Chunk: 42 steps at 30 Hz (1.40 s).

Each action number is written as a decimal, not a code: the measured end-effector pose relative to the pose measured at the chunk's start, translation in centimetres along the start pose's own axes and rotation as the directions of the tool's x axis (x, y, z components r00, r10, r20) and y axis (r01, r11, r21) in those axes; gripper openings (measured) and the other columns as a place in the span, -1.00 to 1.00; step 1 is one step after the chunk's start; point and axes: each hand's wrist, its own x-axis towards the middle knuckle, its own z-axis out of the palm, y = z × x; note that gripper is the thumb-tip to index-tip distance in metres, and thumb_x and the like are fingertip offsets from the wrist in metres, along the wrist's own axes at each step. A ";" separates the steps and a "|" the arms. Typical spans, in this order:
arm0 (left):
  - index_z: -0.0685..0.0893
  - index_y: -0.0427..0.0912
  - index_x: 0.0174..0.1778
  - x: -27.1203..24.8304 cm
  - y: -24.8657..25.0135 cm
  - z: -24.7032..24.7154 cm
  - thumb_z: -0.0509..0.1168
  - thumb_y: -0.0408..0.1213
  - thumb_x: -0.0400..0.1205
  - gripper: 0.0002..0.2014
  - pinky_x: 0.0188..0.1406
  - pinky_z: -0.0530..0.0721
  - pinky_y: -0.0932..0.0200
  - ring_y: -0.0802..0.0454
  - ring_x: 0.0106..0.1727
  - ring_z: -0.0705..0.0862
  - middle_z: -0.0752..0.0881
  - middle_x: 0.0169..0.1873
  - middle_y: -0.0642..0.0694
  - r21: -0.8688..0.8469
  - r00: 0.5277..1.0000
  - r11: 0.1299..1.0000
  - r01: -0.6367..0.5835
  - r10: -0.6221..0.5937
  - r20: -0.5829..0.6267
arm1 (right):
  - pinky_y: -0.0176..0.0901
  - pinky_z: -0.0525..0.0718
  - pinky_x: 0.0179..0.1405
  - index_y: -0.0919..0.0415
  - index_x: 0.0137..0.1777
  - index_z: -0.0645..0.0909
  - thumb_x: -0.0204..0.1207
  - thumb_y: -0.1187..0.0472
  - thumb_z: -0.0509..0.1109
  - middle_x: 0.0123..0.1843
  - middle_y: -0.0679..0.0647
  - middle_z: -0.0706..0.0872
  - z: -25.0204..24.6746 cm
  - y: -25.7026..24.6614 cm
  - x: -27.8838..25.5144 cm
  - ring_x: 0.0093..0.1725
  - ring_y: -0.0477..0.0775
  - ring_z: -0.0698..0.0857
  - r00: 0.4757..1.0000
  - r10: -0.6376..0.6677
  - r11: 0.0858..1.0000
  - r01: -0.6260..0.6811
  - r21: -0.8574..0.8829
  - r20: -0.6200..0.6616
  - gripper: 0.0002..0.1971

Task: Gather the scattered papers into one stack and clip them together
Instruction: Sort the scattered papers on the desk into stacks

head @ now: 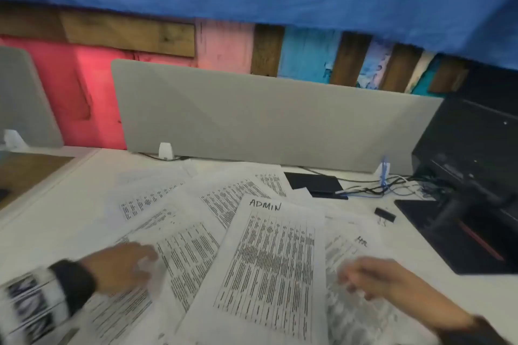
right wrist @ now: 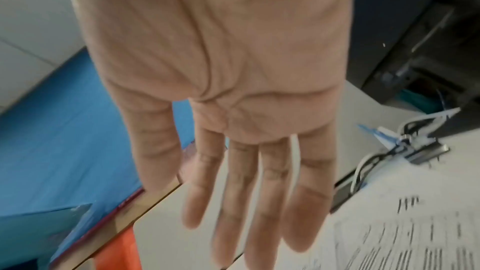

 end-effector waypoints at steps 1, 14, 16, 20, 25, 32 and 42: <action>0.37 0.16 0.35 0.9 0.2 -0.3 0.07 -0.03 0.66 -0.68 0.27 0.46 0.39 0.22 0.17 0.52 0.53 0.28 0.12 -0.024 1.000 0.999 0.023 -0.023 -0.006 | -0.37 0.59 -0.12 0.06 -0.03 0.72 0.46 0.02 0.37 0.05 0.10 0.78 0.7 -0.1 0.8 -0.12 -0.21 0.71 1.000 0.018 1.000 -0.019 0.020 0.006 -0.81; -0.16 -0.30 0.63 6.4 2.2 0.9 0.48 -0.19 0.43 0.06 0.55 0.31 -0.12 -0.33 0.58 0.22 0.15 0.59 -0.37 -0.726 0.804 0.545 0.421 -0.594 0.020 | 0.09 0.27 0.56 0.20 0.62 -0.07 0.37 -0.35 0.28 0.66 0.22 0.11 7.7 1.5 7.1 0.60 0.25 0.21 0.888 0.426 0.803 -0.460 -0.380 -0.176 0.00; -0.23 -0.31 0.62 7.4 2.1 1.3 0.54 -0.26 0.35 0.17 0.54 0.31 -0.19 -0.34 0.59 0.20 0.14 0.60 -0.39 -0.803 0.801 0.445 0.395 -0.596 0.064 | 0.26 0.18 0.57 0.04 0.63 -0.14 0.27 -0.44 0.27 0.67 0.28 -0.02 8.8 2.0 7.7 0.62 0.36 0.09 0.874 0.445 0.743 -0.482 -0.463 -0.195 0.07; -0.16 -0.37 0.61 7.9 3.3 1.3 0.55 -0.37 0.34 0.13 0.50 0.39 -0.16 -0.32 0.56 0.29 0.21 0.57 -0.38 -0.863 0.798 0.371 0.342 -0.600 0.059 | 0.35 0.12 0.55 -0.12 0.61 -0.10 0.25 -0.36 0.37 0.68 0.19 -0.05 9.4 1.9 8.7 0.61 0.45 0.02 0.932 0.343 0.760 -0.348 -0.549 -0.115 0.02; 0.20 -0.47 0.53 9.8 3.4 0.3 0.52 -0.44 0.37 -0.13 0.38 0.51 -0.05 -0.31 0.44 0.47 0.43 0.46 -0.39 -0.813 0.819 0.452 0.367 -0.572 0.051 | 0.22 0.17 0.58 -0.06 0.62 -0.05 0.16 0.07 0.64 0.62 0.11 0.19 8.8 2.1 10.0 0.61 0.30 0.11 0.981 0.188 0.903 -0.193 -0.383 -0.051 0.13; 0.49 -0.48 0.37 11.4 1.7 -1.4 0.56 -0.37 0.32 -0.29 0.35 0.56 -0.08 -0.31 0.34 0.57 0.57 0.34 -0.39 -0.810 0.879 0.489 0.323 -0.473 0.064 | 0.13 0.46 0.41 -0.03 0.60 -0.09 0.09 0.18 0.68 0.48 0.27 0.33 8.4 1.2 11.3 0.47 0.29 0.38 0.956 0.240 0.960 -0.259 -0.103 -0.169 0.20; 0.24 -0.40 0.56 12.9 2.6 -0.3 0.39 -0.27 0.54 -0.28 0.55 0.33 -0.05 -0.30 0.53 0.37 0.35 0.54 -0.34 -0.975 0.848 0.169 0.143 -0.528 0.033 | -0.29 0.47 -0.43 0.24 -0.29 0.58 0.39 0.28 0.50 -0.32 0.03 0.62 6.4 1.4 9.3 -0.29 0.03 0.61 0.925 0.172 0.981 -0.130 0.142 -0.339 -0.86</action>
